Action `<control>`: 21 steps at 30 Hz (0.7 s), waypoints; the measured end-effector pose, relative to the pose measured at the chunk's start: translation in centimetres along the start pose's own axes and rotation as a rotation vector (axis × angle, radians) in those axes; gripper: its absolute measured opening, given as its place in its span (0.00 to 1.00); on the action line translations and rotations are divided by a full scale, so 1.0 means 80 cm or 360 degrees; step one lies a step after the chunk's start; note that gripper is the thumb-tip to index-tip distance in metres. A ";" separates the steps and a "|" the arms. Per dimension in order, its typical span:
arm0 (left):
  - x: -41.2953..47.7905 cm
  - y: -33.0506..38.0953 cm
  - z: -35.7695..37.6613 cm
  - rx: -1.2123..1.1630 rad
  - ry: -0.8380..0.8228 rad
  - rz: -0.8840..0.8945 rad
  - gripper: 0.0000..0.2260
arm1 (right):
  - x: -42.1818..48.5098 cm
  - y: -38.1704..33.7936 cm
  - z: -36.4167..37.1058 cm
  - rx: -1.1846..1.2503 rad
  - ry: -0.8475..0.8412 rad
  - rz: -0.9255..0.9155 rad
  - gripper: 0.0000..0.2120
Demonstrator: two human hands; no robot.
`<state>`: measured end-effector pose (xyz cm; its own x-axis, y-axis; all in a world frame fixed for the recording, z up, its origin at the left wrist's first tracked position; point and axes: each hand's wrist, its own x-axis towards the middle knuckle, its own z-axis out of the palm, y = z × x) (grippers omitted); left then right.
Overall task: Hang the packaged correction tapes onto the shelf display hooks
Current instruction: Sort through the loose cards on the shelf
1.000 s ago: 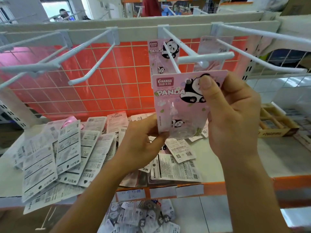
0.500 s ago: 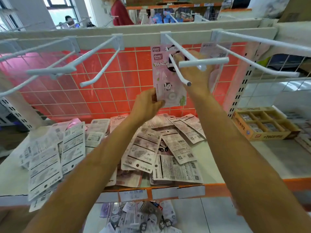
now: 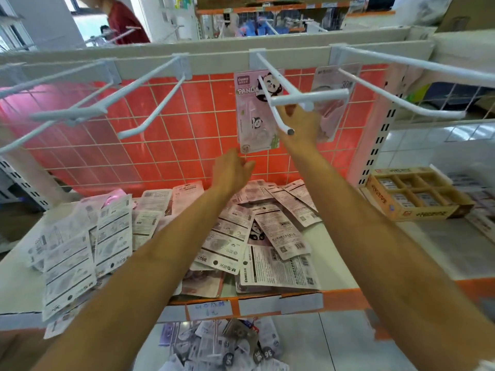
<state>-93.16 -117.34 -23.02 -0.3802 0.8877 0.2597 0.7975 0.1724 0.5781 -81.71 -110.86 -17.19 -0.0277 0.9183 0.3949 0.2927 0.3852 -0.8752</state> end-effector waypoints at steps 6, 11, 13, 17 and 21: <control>-0.051 -0.012 0.051 0.0376 -0.0264 0.0063 0.23 | -0.065 0.100 0.001 -0.0636 -0.0158 0.0117 0.13; -0.078 -0.011 0.073 0.0505 -0.0371 0.0269 0.24 | -0.100 0.163 -0.001 -0.1185 -0.0462 0.0059 0.13; -0.086 -0.009 0.078 0.0488 -0.0400 0.0302 0.23 | -0.108 0.173 -0.003 -0.1335 -0.0519 0.0026 0.12; -0.098 -0.012 0.083 0.0460 -0.0434 0.0327 0.23 | -0.118 0.183 -0.004 -0.1434 -0.0520 0.0003 0.08; -0.108 -0.017 0.083 0.0492 -0.0458 0.0336 0.19 | -0.120 0.182 -0.006 -0.1306 -0.0487 0.0061 0.07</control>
<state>-87.84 -122.37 -31.21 -0.0842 0.9917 0.0968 0.9620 0.0557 0.2672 -76.74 -114.12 -33.61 -0.2245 0.9588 0.1741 0.8906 0.2744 -0.3626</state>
